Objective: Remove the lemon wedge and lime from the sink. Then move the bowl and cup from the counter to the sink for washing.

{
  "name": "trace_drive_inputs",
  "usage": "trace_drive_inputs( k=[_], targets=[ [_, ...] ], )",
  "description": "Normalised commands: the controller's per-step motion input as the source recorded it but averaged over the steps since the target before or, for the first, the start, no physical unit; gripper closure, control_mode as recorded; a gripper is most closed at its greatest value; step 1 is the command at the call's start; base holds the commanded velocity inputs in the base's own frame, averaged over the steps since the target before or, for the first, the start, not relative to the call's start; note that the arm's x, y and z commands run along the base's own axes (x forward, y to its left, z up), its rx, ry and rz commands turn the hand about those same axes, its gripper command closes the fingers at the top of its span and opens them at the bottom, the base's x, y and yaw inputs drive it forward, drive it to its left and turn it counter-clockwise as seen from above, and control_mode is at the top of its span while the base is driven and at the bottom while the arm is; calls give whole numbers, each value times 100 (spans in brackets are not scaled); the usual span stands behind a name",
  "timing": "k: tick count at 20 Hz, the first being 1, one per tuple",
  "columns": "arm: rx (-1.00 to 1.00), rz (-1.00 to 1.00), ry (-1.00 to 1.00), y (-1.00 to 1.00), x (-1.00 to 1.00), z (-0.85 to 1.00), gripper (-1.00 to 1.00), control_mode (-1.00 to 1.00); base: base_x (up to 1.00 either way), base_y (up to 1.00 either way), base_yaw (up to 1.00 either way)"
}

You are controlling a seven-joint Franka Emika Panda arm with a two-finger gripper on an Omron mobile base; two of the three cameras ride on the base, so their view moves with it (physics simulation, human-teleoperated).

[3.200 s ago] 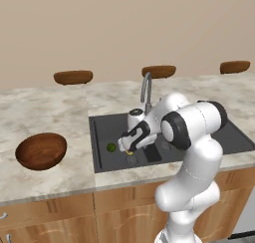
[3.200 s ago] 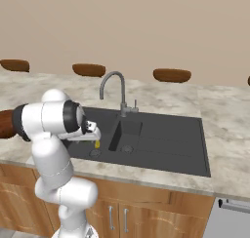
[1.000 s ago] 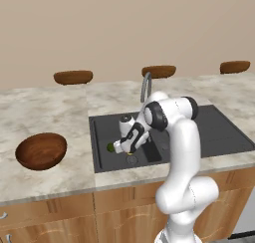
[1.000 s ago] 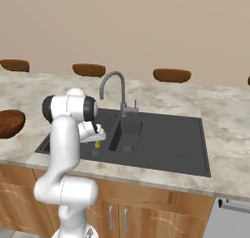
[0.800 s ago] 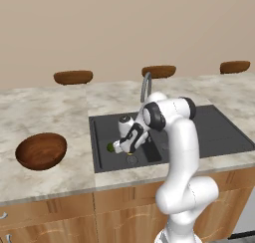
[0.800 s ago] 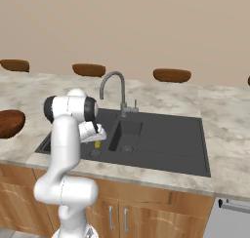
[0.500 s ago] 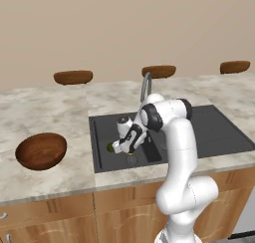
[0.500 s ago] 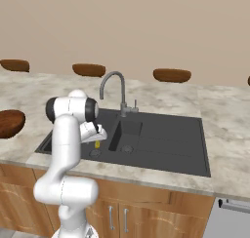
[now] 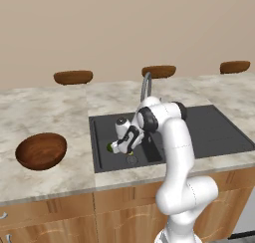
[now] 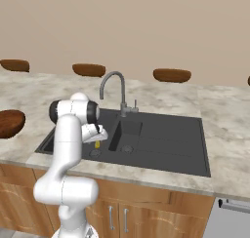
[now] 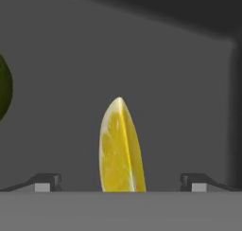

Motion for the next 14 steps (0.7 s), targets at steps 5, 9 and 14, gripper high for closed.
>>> trace_drive_inputs(
  k=[5, 9, 14],
  targets=[
    [0, 0, 0, 0, 20, -18, -100, -100, 0, 0, 0],
    [0, 0, 0, 0, 11, -17, 100, -100, 0, 0, 0],
    [0, 0, 8, 2, 0, -19, 100, -100, 0, 0, 0]
  ],
)
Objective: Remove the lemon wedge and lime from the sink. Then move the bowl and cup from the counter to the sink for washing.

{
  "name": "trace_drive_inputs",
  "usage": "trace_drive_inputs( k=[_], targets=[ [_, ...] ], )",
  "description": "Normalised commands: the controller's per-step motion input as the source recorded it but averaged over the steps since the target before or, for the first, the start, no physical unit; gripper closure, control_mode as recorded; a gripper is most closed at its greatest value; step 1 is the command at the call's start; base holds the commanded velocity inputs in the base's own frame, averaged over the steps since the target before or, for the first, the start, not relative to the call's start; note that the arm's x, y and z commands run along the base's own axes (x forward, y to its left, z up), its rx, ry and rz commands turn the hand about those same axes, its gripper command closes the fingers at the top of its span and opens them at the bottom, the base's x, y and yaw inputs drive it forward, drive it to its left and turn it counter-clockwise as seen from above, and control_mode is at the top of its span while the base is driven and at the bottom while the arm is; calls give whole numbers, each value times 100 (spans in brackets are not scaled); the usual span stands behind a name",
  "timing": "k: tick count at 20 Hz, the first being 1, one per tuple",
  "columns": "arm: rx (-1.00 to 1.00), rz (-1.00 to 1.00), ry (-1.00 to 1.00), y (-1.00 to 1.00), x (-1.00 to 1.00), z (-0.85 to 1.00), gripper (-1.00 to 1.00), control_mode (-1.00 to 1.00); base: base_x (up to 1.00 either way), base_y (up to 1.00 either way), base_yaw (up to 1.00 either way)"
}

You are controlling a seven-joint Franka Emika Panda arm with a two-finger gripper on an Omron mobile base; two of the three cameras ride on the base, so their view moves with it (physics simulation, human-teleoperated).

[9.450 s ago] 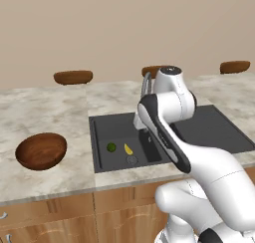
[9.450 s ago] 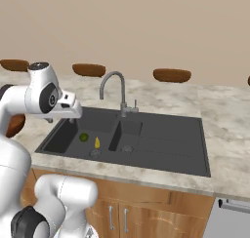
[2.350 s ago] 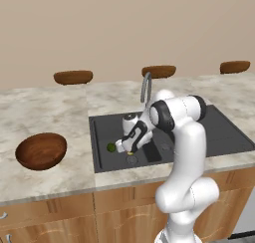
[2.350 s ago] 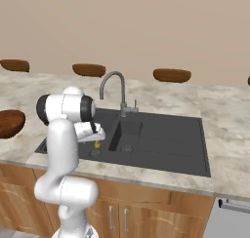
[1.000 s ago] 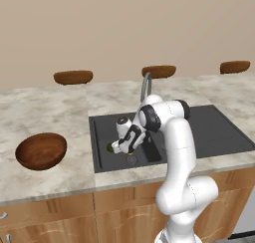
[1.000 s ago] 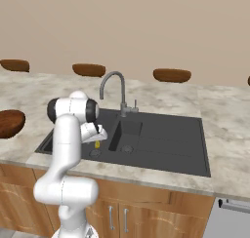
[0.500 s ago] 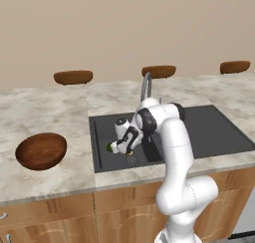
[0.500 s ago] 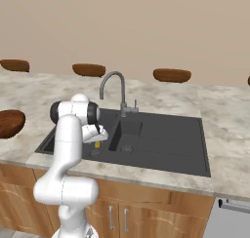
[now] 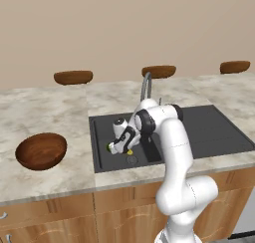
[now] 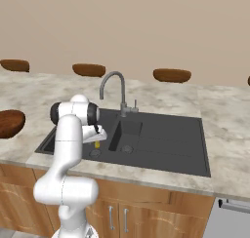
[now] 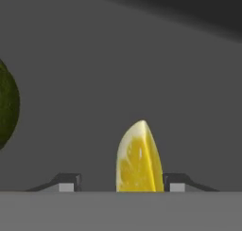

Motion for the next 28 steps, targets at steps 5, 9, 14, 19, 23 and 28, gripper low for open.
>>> trace_drive_inputs(
  k=[5, 9, 14, 19, 23, 28],
  targets=[
    [-1, 0, 7, -1, 0, -19, 100, -100, 0, 0, 0],
    [-1, 0, 2, -3, 0, -13, 100, -100, 0, 0, 0],
    [0, 0, 0, -3, -15, 1, 100, -100, 0, 0, 0],
    [0, 0, 0, 0, -21, 10, 100, -100, 0, 0, 0],
    [0, 0, 0, 0, -17, 20, 100, -100, 0, 0, 0],
    [0, 0, 0, 0, -19, 23, 100, -100, 0, 0, 0]
  ],
)
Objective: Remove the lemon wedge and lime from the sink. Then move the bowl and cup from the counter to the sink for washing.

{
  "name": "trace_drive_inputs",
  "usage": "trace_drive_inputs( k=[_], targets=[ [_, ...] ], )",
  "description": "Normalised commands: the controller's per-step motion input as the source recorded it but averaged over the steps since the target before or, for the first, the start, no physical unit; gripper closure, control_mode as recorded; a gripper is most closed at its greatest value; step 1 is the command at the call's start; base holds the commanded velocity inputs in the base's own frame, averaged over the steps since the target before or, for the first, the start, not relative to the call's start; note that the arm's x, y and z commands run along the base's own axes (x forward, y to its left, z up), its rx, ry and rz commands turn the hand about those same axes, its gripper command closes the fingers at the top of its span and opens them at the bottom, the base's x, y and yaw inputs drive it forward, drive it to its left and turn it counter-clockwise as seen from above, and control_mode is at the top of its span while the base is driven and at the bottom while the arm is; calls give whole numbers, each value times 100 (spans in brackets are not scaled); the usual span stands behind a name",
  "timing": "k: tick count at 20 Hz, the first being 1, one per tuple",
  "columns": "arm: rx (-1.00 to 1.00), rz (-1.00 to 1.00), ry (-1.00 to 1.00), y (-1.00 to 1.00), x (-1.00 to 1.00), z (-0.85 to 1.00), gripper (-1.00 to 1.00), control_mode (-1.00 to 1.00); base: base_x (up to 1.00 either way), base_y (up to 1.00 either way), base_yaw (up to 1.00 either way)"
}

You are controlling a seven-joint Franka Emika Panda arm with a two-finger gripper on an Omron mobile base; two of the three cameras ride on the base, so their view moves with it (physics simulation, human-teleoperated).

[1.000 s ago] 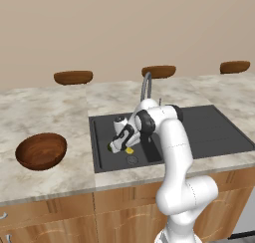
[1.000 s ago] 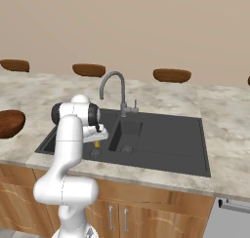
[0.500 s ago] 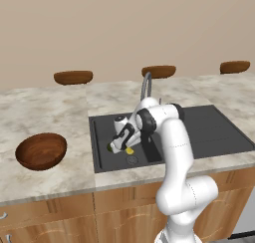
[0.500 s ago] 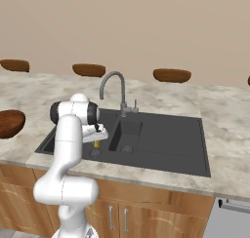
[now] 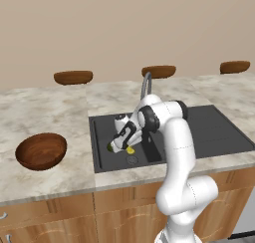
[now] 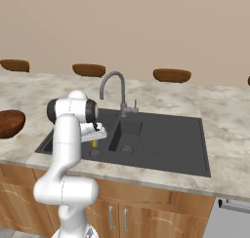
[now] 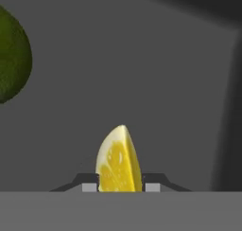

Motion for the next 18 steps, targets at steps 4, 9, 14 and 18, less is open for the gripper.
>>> trace_drive_inputs(
  k=[4, 9, 14, 18],
  targets=[
    [0, -1, -2, 5, -21, 22, 100, -100, 0, 0, 0],
    [0, -4, 0, 12, -15, 24, 100, -100, 0, 0, 0],
    [0, -5, -2, 14, -10, 32, 100, -100, 0, 0, 0],
    [0, -3, -3, 13, -14, 35, 100, -100, 0, 0, 0]
  ],
)
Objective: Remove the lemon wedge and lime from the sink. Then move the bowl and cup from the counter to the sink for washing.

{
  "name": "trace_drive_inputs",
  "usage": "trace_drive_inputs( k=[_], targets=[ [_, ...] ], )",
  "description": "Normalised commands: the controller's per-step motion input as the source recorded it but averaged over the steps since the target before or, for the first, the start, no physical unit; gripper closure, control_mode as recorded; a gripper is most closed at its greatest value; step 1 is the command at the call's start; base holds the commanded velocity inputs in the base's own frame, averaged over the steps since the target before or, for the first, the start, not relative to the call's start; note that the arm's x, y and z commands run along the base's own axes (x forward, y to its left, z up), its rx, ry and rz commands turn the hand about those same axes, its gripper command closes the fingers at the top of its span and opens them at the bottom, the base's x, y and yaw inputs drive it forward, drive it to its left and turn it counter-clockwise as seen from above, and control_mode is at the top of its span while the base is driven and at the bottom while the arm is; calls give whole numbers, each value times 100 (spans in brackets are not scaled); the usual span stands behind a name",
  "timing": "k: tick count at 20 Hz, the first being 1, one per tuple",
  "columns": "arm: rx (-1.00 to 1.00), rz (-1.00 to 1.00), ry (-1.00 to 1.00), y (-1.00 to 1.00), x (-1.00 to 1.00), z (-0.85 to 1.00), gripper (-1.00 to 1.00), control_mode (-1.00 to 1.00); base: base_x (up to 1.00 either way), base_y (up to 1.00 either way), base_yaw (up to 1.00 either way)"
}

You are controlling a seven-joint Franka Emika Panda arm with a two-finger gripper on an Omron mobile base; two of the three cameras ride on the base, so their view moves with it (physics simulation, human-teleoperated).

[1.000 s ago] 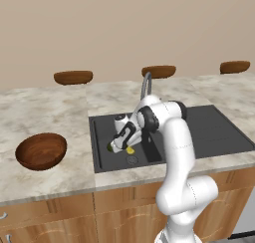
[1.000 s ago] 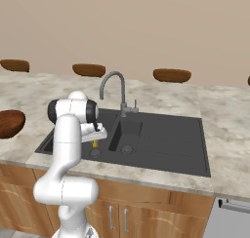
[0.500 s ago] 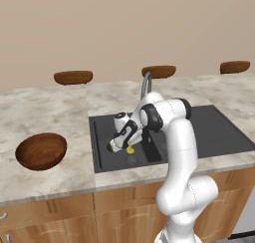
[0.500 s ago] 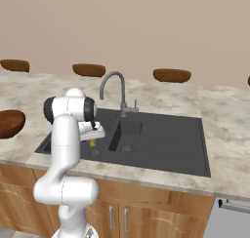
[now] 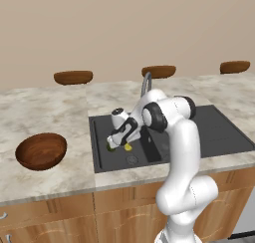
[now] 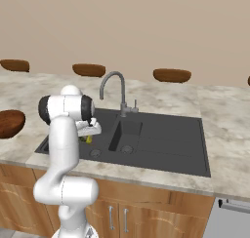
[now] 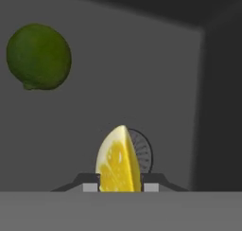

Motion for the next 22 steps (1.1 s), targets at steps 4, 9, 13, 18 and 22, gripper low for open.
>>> trace_drive_inputs(
  k=[4, 9, 13, 18, 22],
  targets=[
    [0, -2, -1, 5, -17, 33, 100, -100, 0, 0, 0],
    [0, -3, -1, 0, -21, 36, 100, -100, 0, 0, 0],
    [0, -4, 0, 0, -21, 37, 100, -100, 0, 0, 0],
    [0, -1, 0, 3, -21, 37, 100, -100, 0, 0, 0],
    [1, 0, -2, 7, -21, 37, 100, -100, 0, 0, 0]
  ],
)
